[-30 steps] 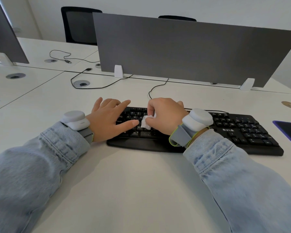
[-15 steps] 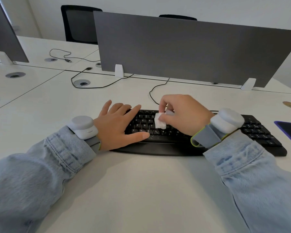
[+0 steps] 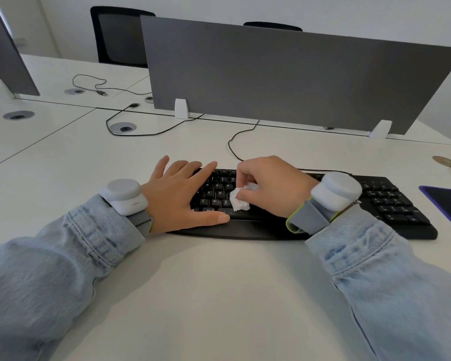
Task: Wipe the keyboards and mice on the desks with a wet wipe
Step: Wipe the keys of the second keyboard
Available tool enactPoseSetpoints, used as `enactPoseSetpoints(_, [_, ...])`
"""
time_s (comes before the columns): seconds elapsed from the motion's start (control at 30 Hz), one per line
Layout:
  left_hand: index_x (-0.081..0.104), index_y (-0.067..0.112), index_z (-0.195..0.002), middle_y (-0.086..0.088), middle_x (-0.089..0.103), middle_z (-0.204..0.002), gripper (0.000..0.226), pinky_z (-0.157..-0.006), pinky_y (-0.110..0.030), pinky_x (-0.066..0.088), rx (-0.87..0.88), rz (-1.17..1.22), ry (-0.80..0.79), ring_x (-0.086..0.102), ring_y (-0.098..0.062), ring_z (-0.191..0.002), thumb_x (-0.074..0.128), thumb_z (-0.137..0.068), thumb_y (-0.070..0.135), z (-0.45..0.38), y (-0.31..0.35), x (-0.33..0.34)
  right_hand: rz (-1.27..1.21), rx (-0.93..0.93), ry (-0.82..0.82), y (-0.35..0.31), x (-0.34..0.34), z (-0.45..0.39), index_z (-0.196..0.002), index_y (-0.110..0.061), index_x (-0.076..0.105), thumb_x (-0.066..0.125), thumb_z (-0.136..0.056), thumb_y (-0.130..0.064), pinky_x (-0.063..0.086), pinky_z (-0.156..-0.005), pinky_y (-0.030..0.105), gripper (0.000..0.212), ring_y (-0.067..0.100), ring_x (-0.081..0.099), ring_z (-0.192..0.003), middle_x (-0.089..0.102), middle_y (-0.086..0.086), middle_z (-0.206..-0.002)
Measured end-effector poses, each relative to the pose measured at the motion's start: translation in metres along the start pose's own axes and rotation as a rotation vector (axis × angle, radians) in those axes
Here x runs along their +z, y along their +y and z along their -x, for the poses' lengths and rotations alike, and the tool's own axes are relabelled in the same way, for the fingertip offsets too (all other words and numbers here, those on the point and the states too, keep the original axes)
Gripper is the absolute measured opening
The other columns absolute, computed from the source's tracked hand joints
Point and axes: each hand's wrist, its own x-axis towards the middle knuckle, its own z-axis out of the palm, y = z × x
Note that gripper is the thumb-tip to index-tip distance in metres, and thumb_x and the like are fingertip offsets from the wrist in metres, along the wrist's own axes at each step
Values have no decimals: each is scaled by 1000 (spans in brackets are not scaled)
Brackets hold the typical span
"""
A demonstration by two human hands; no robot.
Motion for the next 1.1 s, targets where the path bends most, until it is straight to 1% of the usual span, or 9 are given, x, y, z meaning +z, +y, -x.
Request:
enactPoseSetpoints(0.1, [-5, 34, -160, 7, 21, -161, 120, -123, -54, -5, 3, 7, -8, 11, -17, -151, 11, -61, 100, 0, 0, -1, 50, 31, 15, 6, -1, -1, -84, -25, 58, 58, -88, -25, 41, -77, 32, 4, 16, 51, -84, 48, -16, -74])
enactPoseSetpoints(0.17, [-4, 34, -160, 8, 22, -160, 119, -123, -54, -5, 6, 17, -5, 11, -17, -151, 12, -62, 100, 1, -1, -1, 86, 56, 27, 14, -7, 0, -81, -25, 59, 59, -86, -24, 43, -78, 33, 5, 17, 53, -84, 49, -15, -73])
enactPoseSetpoints(0.33, [-4, 34, -160, 9, 22, -160, 120, -123, -54, -5, 12, 31, -9, 11, -17, -150, 14, -62, 101, 1, -2, -1, 32, 89, 151, 28, -24, 8, -82, -24, 61, 61, -84, -26, 37, -60, 25, 3, 11, 52, -75, 56, -11, -75])
enactPoseSetpoints(0.43, [-4, 35, -160, 9, 22, -160, 120, -123, -54, -5, 13, 41, -15, 11, -17, -150, 15, -61, 101, 1, -2, -2, -8, 32, 69, 23, -19, 11, -85, -25, 62, 60, -85, -22, 35, -57, 19, 4, 4, 50, -69, 58, -9, -73])
enactPoseSetpoints(0.53, [-4, 35, -160, 9, 22, -160, 120, -123, -54, -5, 13, 41, -14, 11, -18, -151, 15, -61, 101, 1, -2, -1, 51, -10, -5, 16, -5, 9, -85, -25, 63, 58, -87, -21, 31, -56, 15, 6, 2, 46, -66, 51, -14, -69])
enactPoseSetpoints(0.67, [-4, 35, -160, 8, 22, -161, 120, -123, -54, -5, 12, 45, -13, 11, -18, -151, 15, -61, 101, 1, -2, -1, 115, 43, 13, 25, -11, 8, -81, -24, 59, 60, -88, -20, 36, -65, 24, 8, 12, 53, -81, 52, -15, -76])
enactPoseSetpoints(0.8, [-4, 35, -160, 8, 22, -161, 120, -123, -54, -5, 12, 41, -17, 11, -18, -151, 15, -61, 101, 1, -3, -1, 74, 5, -30, 19, -11, 9, -80, -27, 60, 61, -87, -24, 35, -62, 22, 8, 10, 51, -81, 51, -16, -77])
enactPoseSetpoints(0.93, [-4, 36, -160, 9, 23, -159, 121, -124, -54, -5, 19, 49, -12, 12, -17, -150, 16, -60, 102, 1, -4, 0, 104, 6, 8, 16, -6, 7, -88, -23, 62, 58, -89, -21, 36, -70, 25, 5, 13, 50, -85, 55, -9, -86])
enactPoseSetpoints(1.1, [-4, 36, -160, 9, 23, -160, 121, -123, -54, -5, 20, 55, -16, 11, -17, -151, 17, -60, 102, 1, -4, 0, 136, 64, -18, 30, -21, 14, -82, -26, 61, 59, -88, -22, 33, -59, 19, 7, 12, 50, -82, 48, -17, -76])
